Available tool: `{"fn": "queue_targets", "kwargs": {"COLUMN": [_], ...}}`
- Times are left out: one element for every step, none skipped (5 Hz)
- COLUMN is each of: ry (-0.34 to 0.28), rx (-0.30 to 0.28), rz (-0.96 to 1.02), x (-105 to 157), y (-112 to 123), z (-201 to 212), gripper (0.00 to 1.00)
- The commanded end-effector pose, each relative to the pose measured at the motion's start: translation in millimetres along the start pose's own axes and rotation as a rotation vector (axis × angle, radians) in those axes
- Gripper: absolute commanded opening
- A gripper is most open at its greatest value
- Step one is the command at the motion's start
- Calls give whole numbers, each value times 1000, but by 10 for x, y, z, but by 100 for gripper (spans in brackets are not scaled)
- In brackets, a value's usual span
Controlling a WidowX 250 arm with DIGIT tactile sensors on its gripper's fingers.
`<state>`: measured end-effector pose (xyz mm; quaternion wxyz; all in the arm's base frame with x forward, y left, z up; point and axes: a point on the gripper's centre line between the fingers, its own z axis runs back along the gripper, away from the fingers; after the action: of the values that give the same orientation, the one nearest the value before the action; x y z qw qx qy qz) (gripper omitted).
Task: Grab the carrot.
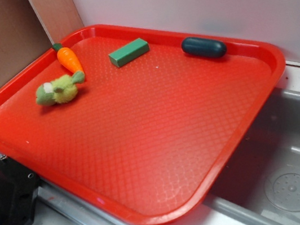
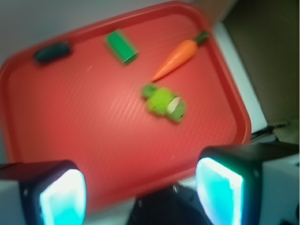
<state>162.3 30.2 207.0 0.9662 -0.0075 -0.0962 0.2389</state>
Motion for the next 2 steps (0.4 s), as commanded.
{"fn": "queue_targets", "kwargs": {"ry": [-92, -164], "rx": [56, 103], "rz": [346, 496], "x": [334, 538], "y": [350, 483], "z": [-444, -751], "gripper": [100, 100]}}
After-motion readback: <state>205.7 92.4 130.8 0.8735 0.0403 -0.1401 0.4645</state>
